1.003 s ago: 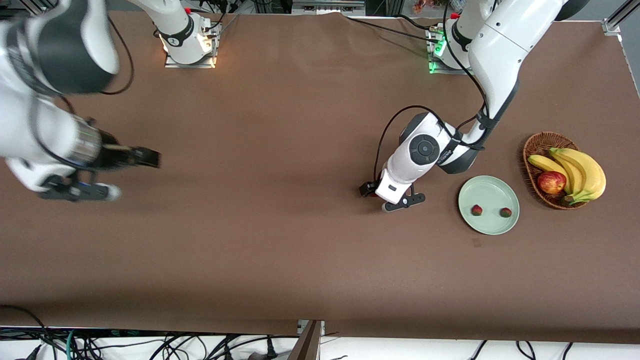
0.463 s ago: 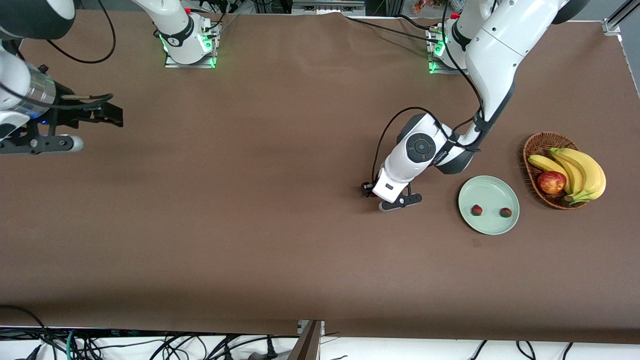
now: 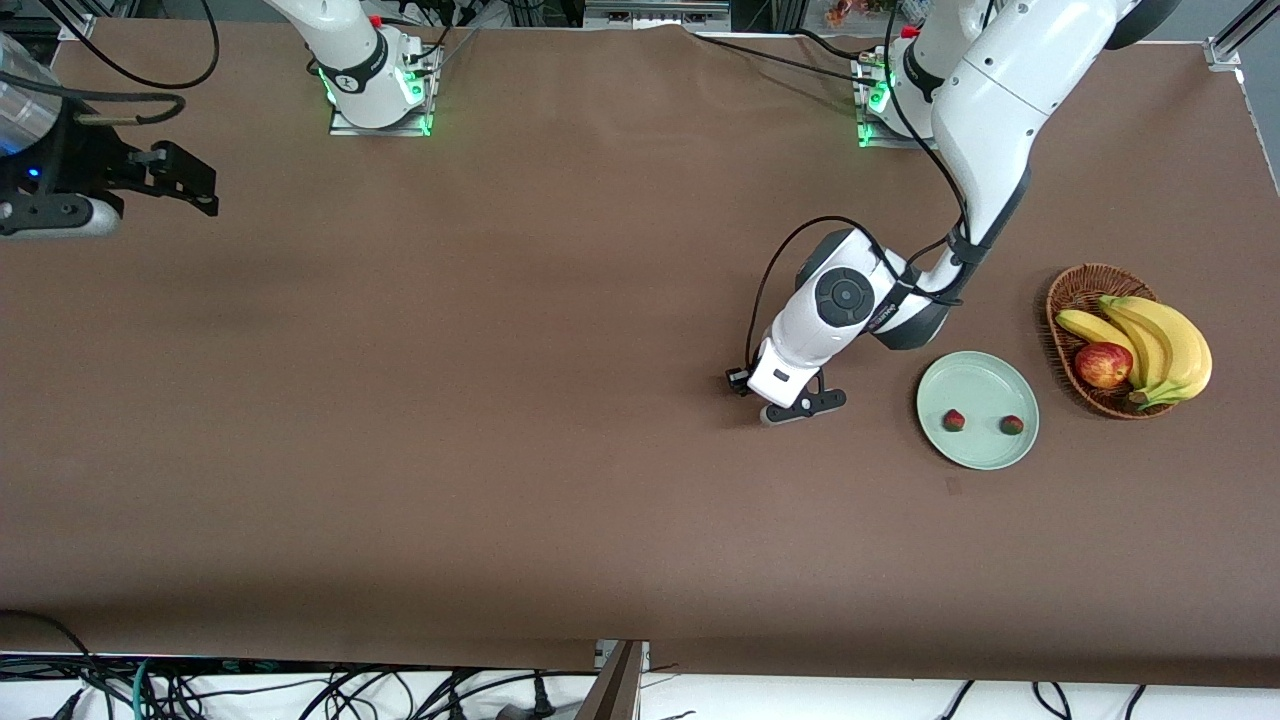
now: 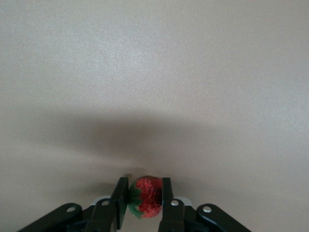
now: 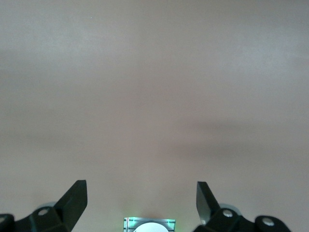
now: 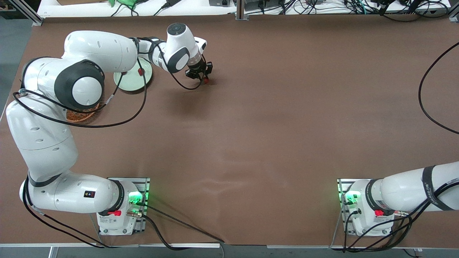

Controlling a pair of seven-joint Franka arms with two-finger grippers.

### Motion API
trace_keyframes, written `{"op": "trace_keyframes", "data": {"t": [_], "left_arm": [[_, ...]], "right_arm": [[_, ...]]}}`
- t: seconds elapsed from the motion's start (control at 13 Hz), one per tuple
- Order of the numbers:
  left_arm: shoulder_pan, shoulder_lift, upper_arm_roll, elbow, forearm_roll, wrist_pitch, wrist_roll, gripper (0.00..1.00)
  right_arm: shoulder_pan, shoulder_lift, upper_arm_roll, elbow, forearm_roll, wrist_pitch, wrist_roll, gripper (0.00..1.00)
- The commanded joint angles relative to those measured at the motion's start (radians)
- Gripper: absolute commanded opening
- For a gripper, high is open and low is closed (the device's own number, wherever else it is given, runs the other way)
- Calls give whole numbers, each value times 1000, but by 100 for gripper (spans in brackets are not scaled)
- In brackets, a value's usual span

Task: Collect all strawberries into plate
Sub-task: 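Grasp the last strawberry with the left gripper while the right gripper withdraws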

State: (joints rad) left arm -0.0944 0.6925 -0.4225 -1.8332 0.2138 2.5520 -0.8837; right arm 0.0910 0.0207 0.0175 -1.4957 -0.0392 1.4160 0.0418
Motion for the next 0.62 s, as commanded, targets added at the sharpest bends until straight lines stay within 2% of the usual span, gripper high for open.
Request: {"op": "trace_keyframes", "data": {"t": [0.0, 0.23, 0.39, 0.54], "left_arm": [[4, -34, 8, -1, 25, -24, -6, 7], [47, -86, 8, 79, 25, -267, 64, 8], [70, -87, 14, 164, 25, -460, 205, 8], [126, -102, 30, 184, 77, -561, 377, 8]], "right_arm": [[-24, -10, 21, -31, -11, 14, -5, 100], [-25, 4, 15, -17, -10, 15, -17, 100], [-24, 13, 15, -5, -10, 14, -19, 100], [-25, 13, 13, -4, -10, 15, -25, 100]]}}
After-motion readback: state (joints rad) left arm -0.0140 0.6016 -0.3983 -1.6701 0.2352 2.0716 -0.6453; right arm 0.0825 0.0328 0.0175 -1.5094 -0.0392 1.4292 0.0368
